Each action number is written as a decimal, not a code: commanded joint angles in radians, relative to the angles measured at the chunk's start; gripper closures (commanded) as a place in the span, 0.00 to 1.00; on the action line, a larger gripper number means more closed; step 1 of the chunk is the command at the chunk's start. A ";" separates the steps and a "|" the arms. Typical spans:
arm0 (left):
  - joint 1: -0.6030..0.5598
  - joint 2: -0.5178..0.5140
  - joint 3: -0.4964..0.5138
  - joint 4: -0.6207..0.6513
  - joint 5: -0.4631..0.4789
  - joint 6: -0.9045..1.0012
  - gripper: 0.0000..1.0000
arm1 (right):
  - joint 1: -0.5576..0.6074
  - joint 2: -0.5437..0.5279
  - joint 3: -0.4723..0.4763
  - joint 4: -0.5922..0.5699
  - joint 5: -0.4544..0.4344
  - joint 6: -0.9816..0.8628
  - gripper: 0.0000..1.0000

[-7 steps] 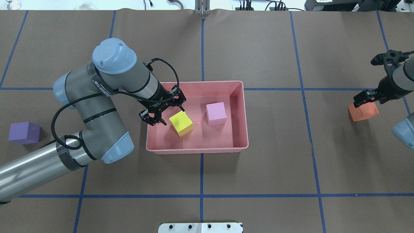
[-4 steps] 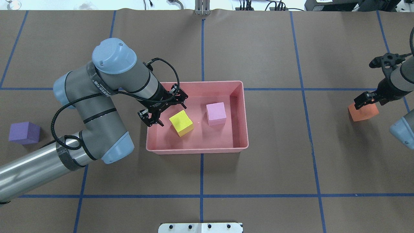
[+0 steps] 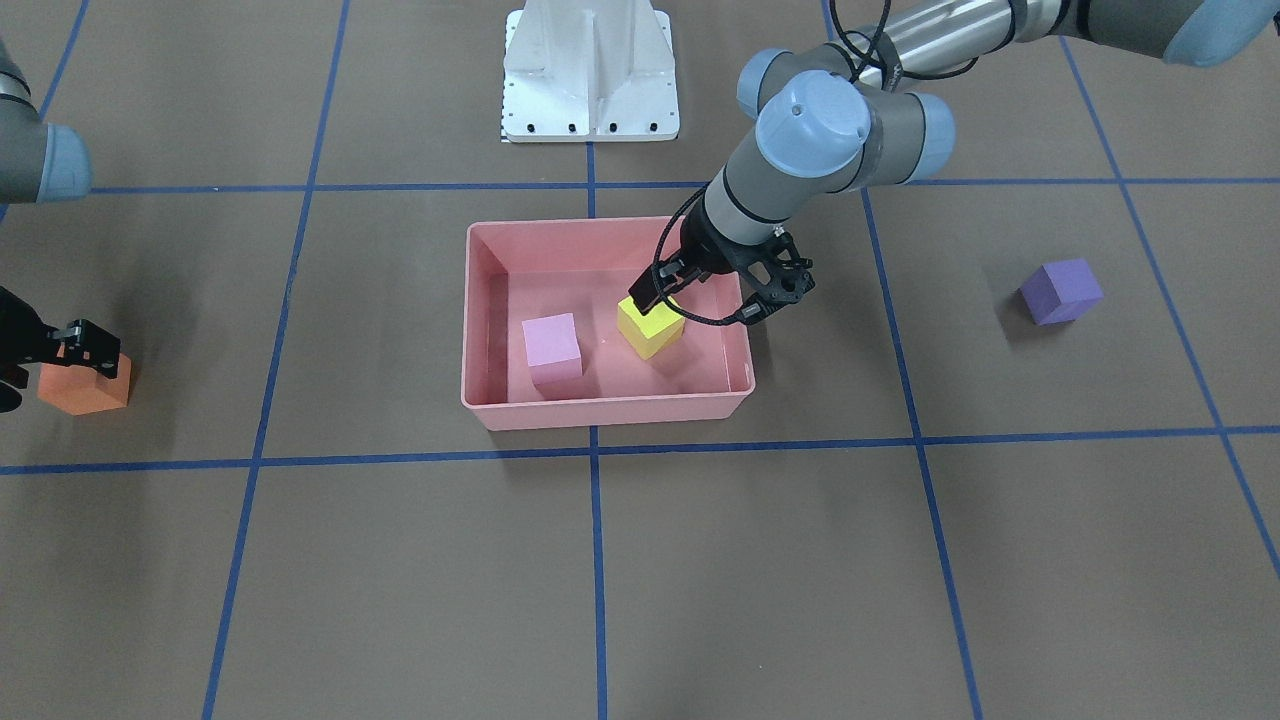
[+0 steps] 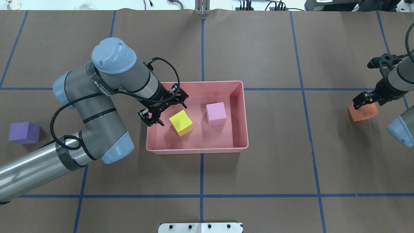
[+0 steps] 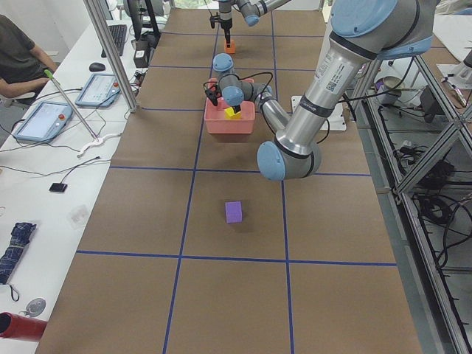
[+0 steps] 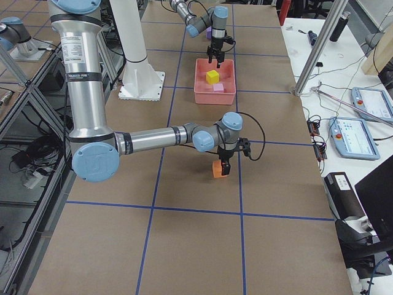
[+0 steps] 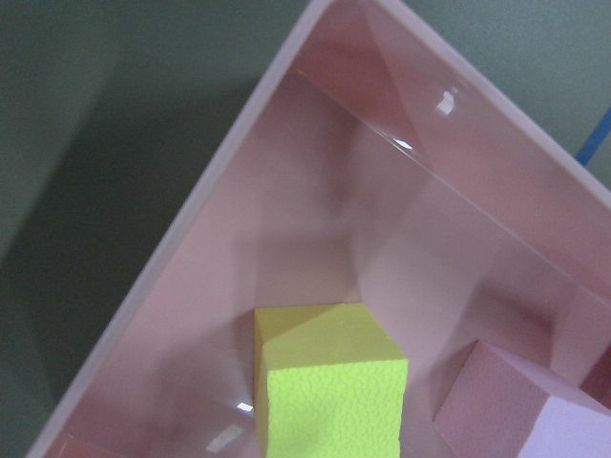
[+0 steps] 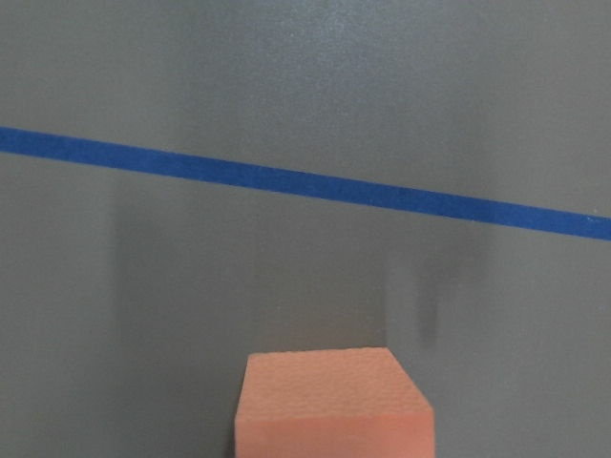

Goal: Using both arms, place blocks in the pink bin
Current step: 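Release yellow-green cube with left gripper while right gripper grasps orange cube, then carry orange cube into bin with right gripper while left reaches purple cube, then open right gripper and lift away while left gripper grasps purple cube, then carry the purple cube into the bin with the left gripper and release it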

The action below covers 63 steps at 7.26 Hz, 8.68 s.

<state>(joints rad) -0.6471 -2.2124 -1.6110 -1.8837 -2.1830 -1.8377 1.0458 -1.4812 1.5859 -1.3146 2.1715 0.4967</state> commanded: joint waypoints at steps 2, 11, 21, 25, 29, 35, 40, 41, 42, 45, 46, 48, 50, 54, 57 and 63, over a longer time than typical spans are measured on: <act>-0.005 -0.001 -0.006 0.000 0.000 0.000 0.01 | -0.001 0.004 -0.011 0.000 0.002 -0.001 0.85; -0.369 0.721 -0.393 -0.012 -0.021 1.106 0.01 | -0.118 0.378 0.250 -0.219 0.151 0.696 1.00; -0.536 0.682 -0.158 0.001 -0.072 1.180 0.00 | -0.530 0.509 0.206 -0.189 -0.213 1.028 0.49; -0.419 0.686 -0.145 -0.011 -0.072 1.009 0.00 | -0.530 0.518 0.180 -0.106 -0.225 1.034 0.01; -0.342 0.695 -0.122 -0.014 -0.070 0.983 0.00 | -0.492 0.510 0.209 -0.109 -0.231 1.031 0.01; -0.344 0.717 -0.116 -0.002 -0.066 0.982 0.00 | -0.468 0.507 0.224 -0.110 -0.229 1.031 0.01; -0.338 0.709 -0.072 -0.014 -0.072 0.957 0.12 | -0.419 0.466 0.296 -0.117 -0.188 1.031 0.01; -0.338 0.706 -0.070 -0.014 -0.072 0.953 0.32 | -0.411 0.454 0.310 -0.117 -0.183 1.031 0.01; -0.338 0.705 -0.070 -0.014 -0.072 0.940 0.74 | -0.399 0.452 0.315 -0.117 -0.165 1.031 0.01; -0.339 0.622 -0.137 0.000 -0.180 0.791 1.00 | -0.253 0.332 0.402 -0.111 -0.012 1.016 0.01; -0.339 0.555 -0.156 0.000 -0.226 0.681 1.00 | -0.186 0.287 0.407 -0.107 0.049 0.988 0.01; -0.339 0.380 -0.202 0.000 -0.288 0.406 1.00 | -0.097 0.175 0.410 -0.106 0.076 0.813 0.01; -0.282 0.214 -0.213 0.001 -0.297 0.182 1.00 | 0.004 0.078 0.401 -0.106 0.149 0.619 0.01; -0.014 0.045 -0.117 0.053 -0.103 0.049 1.00 | 0.011 0.070 0.382 -0.106 0.151 0.606 0.01; -0.009 0.060 -0.113 0.054 -0.089 0.061 0.29 | 0.011 0.070 0.381 -0.106 0.149 0.606 0.01; -0.080 0.219 -0.268 0.054 -0.092 0.156 0.00 | 0.068 0.035 0.379 -0.109 0.162 0.530 0.01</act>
<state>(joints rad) -0.6955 -2.0782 -1.8080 -1.8299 -2.2735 -1.7453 1.0850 -1.4211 1.9661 -1.4211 2.3282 1.0788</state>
